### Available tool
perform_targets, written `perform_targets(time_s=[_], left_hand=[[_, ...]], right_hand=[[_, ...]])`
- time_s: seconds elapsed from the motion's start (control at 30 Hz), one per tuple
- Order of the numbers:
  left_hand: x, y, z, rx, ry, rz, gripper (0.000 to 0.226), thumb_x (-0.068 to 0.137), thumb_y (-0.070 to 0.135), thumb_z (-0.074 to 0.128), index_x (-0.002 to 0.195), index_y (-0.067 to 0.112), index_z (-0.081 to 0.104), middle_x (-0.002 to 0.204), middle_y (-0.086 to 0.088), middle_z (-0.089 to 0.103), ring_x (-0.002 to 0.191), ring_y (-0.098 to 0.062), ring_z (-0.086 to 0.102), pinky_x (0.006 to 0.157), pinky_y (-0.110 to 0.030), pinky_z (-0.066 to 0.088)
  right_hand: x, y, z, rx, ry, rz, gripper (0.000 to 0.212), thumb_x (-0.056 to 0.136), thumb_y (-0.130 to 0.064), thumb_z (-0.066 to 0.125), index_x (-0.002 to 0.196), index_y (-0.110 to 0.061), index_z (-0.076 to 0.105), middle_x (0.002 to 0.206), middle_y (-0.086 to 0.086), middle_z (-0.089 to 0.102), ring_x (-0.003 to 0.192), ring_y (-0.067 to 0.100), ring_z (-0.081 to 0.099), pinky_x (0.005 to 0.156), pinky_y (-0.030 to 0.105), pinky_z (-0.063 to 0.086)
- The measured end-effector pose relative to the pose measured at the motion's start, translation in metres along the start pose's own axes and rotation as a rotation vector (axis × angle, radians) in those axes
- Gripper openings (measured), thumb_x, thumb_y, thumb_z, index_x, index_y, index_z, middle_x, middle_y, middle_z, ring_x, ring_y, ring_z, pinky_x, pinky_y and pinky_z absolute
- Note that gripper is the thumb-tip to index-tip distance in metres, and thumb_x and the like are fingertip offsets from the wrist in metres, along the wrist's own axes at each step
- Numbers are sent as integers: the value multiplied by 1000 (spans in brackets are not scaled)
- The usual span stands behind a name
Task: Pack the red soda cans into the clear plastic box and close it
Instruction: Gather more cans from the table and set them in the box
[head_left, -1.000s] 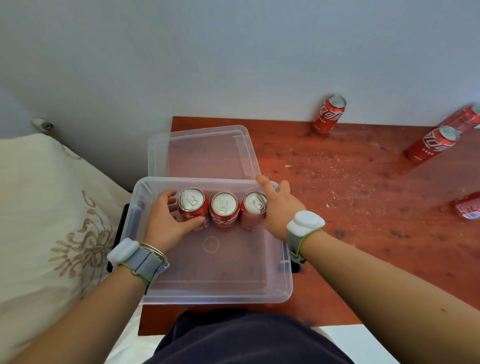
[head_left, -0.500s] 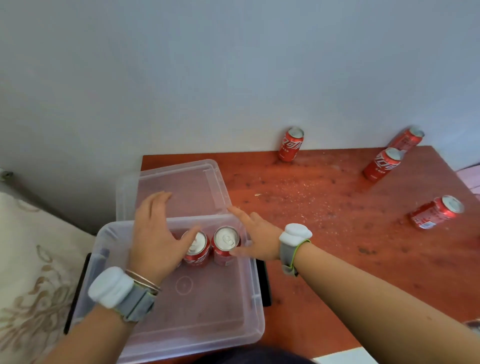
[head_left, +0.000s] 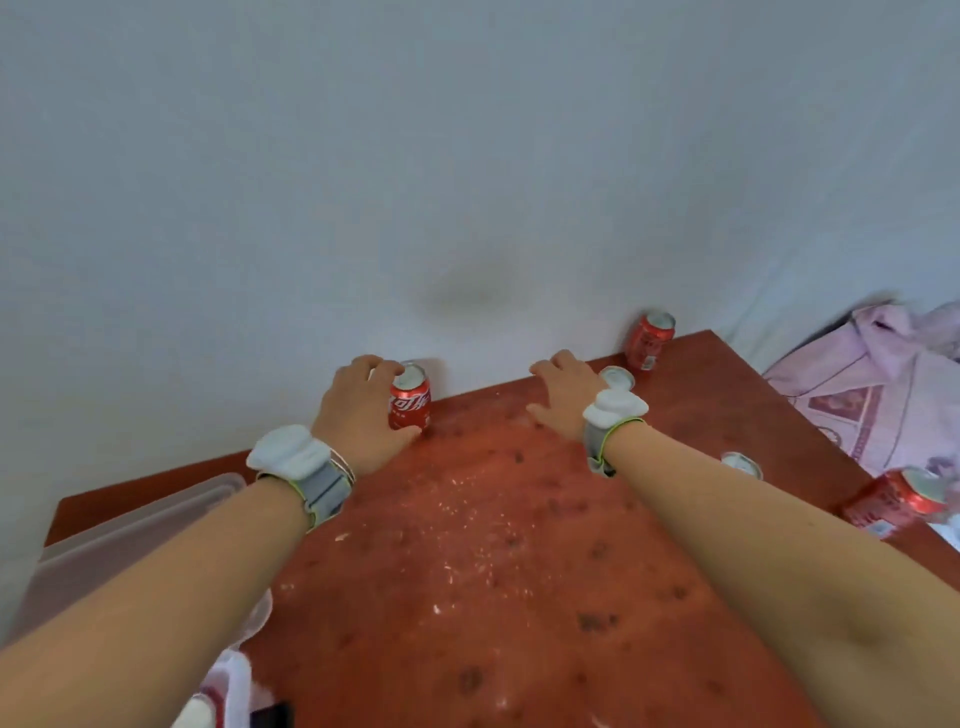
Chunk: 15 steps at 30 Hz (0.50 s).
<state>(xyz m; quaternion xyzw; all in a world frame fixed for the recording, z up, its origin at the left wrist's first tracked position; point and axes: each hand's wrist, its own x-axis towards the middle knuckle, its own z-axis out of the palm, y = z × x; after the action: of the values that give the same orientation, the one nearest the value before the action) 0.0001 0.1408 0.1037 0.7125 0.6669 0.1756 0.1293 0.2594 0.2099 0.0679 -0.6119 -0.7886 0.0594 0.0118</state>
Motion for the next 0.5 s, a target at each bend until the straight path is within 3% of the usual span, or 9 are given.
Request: perform_targets(time_s=[0.1, 0.23, 0.33, 0.5], left_hand=[[56, 25, 40, 14, -74, -94, 77, 66, 31, 77, 132, 15, 41, 136, -14, 40, 122, -34, 39, 100, -44, 40], [109, 22, 83, 2, -16, -342, 87, 64, 29, 80, 137, 17, 35, 141, -17, 35, 123, -40, 39, 102, -44, 35], [127, 9, 108, -28, 11, -411, 88, 63, 27, 82, 138, 20, 36, 141, -18, 35, 120, -43, 41, 102, -43, 35], [142, -6, 131, 106, 13, -418, 79, 59, 34, 82, 129, 22, 48, 128, -18, 38, 107, -42, 43, 93, -42, 40]], right_hand=[[30, 67, 11, -132, 34, 167, 62, 81, -50, 60, 131, -19, 42, 133, 10, 40, 113, 34, 46, 83, 43, 48], [67, 116, 37, -107, -172, 337, 72, 76, -55, 66, 133, -23, 36, 134, 12, 35, 113, 38, 45, 83, 42, 48], [73, 129, 68, -88, -105, 338, 63, 83, -43, 63, 136, -24, 35, 132, 14, 37, 106, 37, 47, 70, 36, 44], [77, 142, 86, -79, -1, 266, 58, 82, -45, 67, 129, -25, 40, 129, 13, 39, 102, 34, 45, 60, 33, 45]])
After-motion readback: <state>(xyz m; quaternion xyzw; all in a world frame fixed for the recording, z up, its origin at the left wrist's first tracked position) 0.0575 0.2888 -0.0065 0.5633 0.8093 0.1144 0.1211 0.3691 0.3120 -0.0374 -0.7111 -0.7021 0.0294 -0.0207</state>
